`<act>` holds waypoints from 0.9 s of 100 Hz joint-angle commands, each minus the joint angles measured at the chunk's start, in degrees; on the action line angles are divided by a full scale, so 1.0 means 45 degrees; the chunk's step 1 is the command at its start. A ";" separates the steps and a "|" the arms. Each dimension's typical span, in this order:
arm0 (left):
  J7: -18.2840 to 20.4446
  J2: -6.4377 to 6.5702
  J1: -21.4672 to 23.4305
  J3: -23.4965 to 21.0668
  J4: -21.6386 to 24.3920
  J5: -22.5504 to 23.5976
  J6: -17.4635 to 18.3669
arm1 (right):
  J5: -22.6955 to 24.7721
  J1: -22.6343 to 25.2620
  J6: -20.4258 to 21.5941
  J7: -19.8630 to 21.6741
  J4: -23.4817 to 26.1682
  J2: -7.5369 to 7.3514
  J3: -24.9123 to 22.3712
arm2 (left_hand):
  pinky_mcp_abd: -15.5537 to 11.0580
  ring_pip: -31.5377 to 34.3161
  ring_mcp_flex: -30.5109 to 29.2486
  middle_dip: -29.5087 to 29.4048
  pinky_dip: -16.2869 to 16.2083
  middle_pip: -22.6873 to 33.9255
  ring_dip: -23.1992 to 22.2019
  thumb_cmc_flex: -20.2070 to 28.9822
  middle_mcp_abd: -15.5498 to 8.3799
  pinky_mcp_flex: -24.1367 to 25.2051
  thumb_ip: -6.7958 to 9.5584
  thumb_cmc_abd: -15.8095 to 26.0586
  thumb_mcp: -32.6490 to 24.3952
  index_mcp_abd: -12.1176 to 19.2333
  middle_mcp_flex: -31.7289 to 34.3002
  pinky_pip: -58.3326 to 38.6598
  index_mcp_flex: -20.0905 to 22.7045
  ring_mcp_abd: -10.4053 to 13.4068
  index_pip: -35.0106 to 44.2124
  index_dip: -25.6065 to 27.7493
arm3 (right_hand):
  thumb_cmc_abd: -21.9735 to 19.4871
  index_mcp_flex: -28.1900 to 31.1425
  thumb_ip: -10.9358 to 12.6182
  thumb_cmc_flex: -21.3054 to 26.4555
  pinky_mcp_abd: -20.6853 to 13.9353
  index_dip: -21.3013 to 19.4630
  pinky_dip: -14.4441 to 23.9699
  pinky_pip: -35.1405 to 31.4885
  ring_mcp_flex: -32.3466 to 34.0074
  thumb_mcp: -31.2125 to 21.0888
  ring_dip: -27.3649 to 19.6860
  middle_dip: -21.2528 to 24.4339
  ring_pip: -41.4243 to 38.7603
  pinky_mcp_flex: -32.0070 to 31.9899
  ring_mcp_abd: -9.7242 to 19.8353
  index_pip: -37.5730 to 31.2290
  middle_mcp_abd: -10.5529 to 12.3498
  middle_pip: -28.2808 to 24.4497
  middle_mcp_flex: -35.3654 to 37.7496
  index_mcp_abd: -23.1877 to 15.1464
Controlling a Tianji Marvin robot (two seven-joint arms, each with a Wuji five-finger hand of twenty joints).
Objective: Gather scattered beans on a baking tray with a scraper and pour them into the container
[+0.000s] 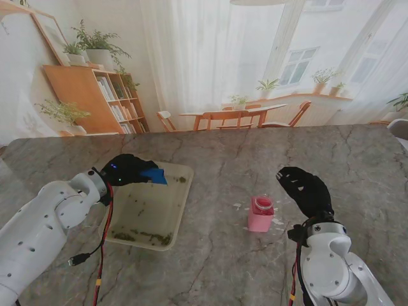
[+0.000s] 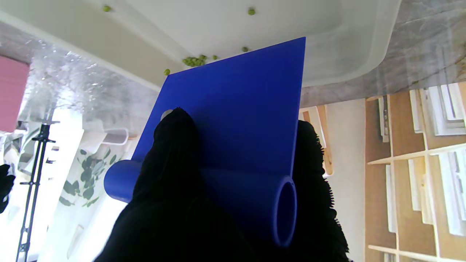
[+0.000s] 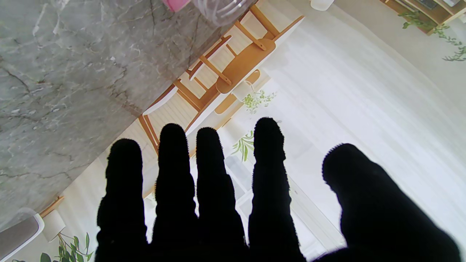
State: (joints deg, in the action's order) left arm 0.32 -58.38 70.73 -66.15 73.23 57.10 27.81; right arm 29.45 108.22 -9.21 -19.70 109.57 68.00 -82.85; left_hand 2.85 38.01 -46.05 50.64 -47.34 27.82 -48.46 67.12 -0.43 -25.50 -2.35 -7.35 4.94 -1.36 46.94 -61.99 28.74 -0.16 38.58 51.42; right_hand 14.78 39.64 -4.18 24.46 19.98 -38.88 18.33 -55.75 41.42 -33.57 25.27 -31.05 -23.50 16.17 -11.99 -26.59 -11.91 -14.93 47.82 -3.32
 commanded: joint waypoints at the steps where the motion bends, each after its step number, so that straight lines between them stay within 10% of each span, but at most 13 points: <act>1: -0.0099 -0.0096 -0.0623 0.0336 -0.0584 -0.0106 0.0073 | -0.0011 0.0000 0.0064 0.0207 -0.0050 0.0013 0.0030 | -0.0520 0.0484 0.0115 0.0201 -0.0448 -0.0146 -0.0256 0.1523 -0.0345 0.0140 -0.0678 0.1578 -0.1537 -0.0003 -0.0095 -0.0368 -0.0241 0.0749 0.0089 -0.0155 | -0.0080 0.0223 0.0185 -0.0181 0.0158 -0.0133 0.0192 0.0106 0.0127 0.0035 0.0122 -0.0154 0.0133 -0.0119 0.0299 -0.0154 0.0290 0.0067 0.0078 -0.0385; 61: -0.4254 -0.0553 -0.4978 0.6298 -0.6625 -0.0888 0.0143 | -0.0024 -0.0029 0.0028 0.0320 -0.0069 -0.0007 0.0053 | -0.0698 0.0939 0.1348 0.1228 -0.0402 -0.1084 -0.0329 0.1522 -0.0103 0.1098 -0.0708 0.1126 -0.1922 -0.0286 -0.1124 -0.0493 -0.1714 0.0841 0.1072 0.0006 | -0.0129 0.0296 0.0188 -0.0171 0.0177 -0.0141 0.0222 0.0132 0.0149 0.0083 0.0131 -0.0157 0.0123 -0.0135 0.0284 -0.0197 0.0275 0.0062 0.0110 -0.0370; 90: -0.5233 -0.1163 -0.5765 0.7873 -0.8180 -0.2052 -0.0393 | -0.0065 -0.0093 0.0070 0.0416 -0.0125 -0.0024 0.0087 | -0.1158 0.3732 0.2050 0.4326 -0.0777 -0.0319 -0.1830 0.1523 0.0335 0.1369 -0.0688 0.0965 -0.2211 -0.0990 -0.2293 -0.1947 -0.3356 0.1319 0.3065 0.1411 | -0.0152 0.0320 0.0195 -0.0149 0.0199 -0.0143 0.0234 0.0154 0.0137 0.0135 0.0131 -0.0155 0.0138 -0.0152 0.0275 -0.0211 0.0261 0.0072 0.0113 -0.0390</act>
State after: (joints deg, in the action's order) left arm -22.99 -62.69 44.73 -30.52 36.30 48.64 26.62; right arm 29.40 107.81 -9.14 -18.78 109.25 67.95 -82.62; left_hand 0.15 50.80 -37.43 68.34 -48.79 25.25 -54.41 68.97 1.11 -20.24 -2.34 -7.20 -0.27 -5.46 37.86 -68.54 16.72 2.40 50.16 56.60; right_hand 14.78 39.88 -4.18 24.46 20.14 -38.88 18.37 -55.70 41.42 -33.57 25.27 -31.05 -23.51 16.17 -11.99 -26.61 -11.91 -14.93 47.85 -3.32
